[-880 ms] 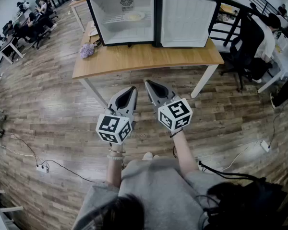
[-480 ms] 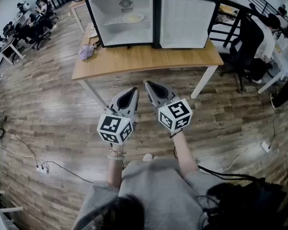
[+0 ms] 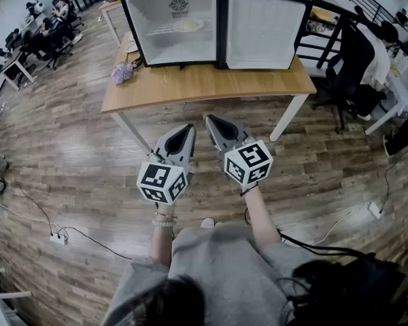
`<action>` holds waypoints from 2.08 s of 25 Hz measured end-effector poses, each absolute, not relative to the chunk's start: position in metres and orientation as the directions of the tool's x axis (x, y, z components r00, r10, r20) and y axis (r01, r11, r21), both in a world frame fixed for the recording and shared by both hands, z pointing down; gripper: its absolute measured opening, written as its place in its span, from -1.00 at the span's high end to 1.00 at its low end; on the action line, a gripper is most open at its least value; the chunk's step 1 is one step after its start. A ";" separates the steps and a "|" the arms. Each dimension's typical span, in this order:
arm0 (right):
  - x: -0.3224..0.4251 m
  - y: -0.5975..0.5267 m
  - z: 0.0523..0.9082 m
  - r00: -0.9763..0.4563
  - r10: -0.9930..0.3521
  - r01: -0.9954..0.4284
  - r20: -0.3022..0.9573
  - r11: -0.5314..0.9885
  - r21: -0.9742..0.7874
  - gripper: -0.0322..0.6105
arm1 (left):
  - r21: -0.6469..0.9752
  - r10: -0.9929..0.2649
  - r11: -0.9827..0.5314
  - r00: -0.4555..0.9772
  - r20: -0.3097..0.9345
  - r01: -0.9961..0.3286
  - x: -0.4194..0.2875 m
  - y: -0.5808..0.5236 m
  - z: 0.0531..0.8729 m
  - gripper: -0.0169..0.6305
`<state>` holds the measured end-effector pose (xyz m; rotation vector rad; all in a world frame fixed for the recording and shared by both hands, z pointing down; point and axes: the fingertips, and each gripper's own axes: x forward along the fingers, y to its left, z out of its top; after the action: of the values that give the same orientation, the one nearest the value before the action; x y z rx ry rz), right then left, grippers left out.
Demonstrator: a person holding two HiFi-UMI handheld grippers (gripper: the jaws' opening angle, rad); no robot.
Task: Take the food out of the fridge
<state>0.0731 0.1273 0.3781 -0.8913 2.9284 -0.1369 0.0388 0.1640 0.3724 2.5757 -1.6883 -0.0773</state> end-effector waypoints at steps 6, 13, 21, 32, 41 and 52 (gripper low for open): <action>0.080 0.123 0.374 -0.835 -0.548 -0.541 -0.057 0.835 -0.101 0.88 | 0.070 -0.922 -0.387 0.388 -0.012 -0.919 0.047 0.159 0.369 0.92; 0.067 0.106 0.378 -0.849 -0.526 -0.518 -0.045 0.847 -0.114 0.88 | 0.079 -0.934 -0.357 0.357 -0.012 -0.931 0.035 0.145 0.370 0.92; 0.042 0.069 0.380 -0.852 -0.521 -0.512 -0.057 0.850 -0.124 0.88 | 0.069 -0.935 -0.354 0.354 -0.020 -0.933 0.012 0.110 0.373 0.92; 0.007 0.021 0.372 -0.840 -0.539 -0.528 -0.064 0.839 -0.133 0.88 | 0.072 -0.921 -0.388 0.388 -0.015 -0.919 -0.019 0.060 0.370 0.92; -0.016 -0.018 0.379 -0.826 -0.560 -0.545 -0.063 0.823 -0.159 0.88 | 0.075 -0.911 -0.412 0.413 -0.006 -0.908 -0.044 0.020 0.378 0.92; -0.032 -0.047 0.392 -0.802 -0.593 -0.572 -0.070 0.797 -0.193 0.88 | 0.071 -0.902 -0.430 0.432 0.007 -0.900 -0.067 -0.010 0.386 0.92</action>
<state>-0.0319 -0.0470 0.3918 -0.9305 2.8571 -0.2452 -0.0670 -0.0104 0.3862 2.6038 -1.6407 -0.0491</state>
